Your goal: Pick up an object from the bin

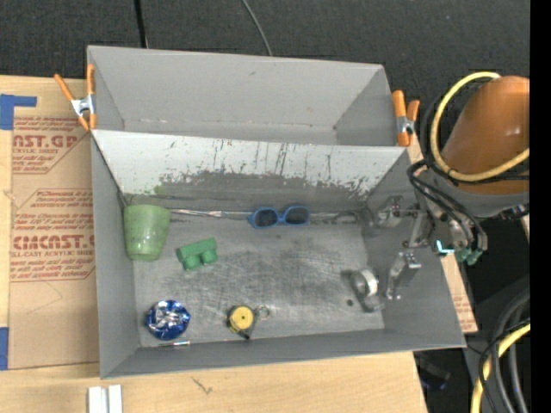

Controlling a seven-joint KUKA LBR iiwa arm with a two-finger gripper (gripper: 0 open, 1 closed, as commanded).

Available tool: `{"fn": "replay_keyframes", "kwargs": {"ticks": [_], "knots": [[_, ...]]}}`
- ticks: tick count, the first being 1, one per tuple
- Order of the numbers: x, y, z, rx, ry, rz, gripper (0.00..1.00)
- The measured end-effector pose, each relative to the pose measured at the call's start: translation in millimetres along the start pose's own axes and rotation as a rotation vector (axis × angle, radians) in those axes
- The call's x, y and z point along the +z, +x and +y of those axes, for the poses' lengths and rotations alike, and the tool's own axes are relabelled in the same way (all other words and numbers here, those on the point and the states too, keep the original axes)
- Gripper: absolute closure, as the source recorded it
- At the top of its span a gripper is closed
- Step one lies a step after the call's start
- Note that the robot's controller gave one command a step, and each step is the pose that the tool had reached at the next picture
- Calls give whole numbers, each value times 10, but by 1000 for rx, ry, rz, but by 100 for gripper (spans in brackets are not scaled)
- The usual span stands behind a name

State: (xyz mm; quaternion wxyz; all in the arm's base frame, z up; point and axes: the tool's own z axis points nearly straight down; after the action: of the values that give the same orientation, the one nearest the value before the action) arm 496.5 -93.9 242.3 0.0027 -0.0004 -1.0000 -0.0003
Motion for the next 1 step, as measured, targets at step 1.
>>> {"fn": "replay_keyframes", "kwargs": {"ticks": [1], "knots": [[1731,-292,-521,133,0,-15,0]]}}
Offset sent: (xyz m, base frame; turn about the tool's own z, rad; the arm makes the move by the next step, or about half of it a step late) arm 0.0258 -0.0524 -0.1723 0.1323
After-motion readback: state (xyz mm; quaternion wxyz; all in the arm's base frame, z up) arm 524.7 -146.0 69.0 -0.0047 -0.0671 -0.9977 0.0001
